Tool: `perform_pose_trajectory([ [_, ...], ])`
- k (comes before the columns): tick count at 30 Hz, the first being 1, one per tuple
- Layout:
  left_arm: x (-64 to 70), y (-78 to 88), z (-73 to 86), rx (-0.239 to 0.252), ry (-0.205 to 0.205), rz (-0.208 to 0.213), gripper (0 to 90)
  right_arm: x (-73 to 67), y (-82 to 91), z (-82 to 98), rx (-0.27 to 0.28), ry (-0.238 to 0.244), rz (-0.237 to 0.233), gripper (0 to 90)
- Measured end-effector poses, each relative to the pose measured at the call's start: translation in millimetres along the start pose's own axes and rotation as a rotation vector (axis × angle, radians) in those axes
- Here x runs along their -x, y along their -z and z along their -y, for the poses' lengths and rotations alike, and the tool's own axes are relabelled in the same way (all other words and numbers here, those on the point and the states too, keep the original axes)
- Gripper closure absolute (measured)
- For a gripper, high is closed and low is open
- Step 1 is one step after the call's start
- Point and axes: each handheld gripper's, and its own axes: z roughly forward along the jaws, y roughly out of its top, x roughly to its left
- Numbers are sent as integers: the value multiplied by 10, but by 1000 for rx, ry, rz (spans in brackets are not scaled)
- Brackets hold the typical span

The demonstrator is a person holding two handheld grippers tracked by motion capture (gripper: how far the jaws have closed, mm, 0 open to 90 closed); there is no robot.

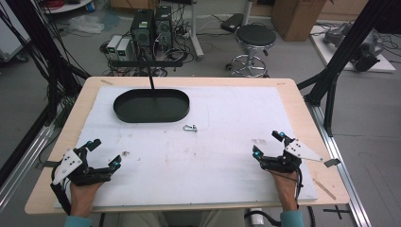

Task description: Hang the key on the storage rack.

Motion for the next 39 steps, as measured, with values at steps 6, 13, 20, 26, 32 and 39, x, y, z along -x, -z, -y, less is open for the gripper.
perform_pose_trajectory([
  [6,0,1,0,0,-2,-2,17,8,-97,-276,-59,40,-15,26],
  [13,2,0,0,1,2,-3,17,-6,-297,-564,-130,63,-87,26],
  [20,0,1,0,-1,3,-4,17,-72,-608,-881,-200,116,-160,27],
  [26,0,-2,-1,-2,1,-3,17,-167,-841,-1005,-276,149,-188,27],
  [32,-3,-3,-2,-5,2,-4,17,-248,-1095,-1083,-349,178,-223,27],
  [39,-3,-6,-2,-6,1,-3,17,-367,-1451,-1125,-435,169,-277,27],
])
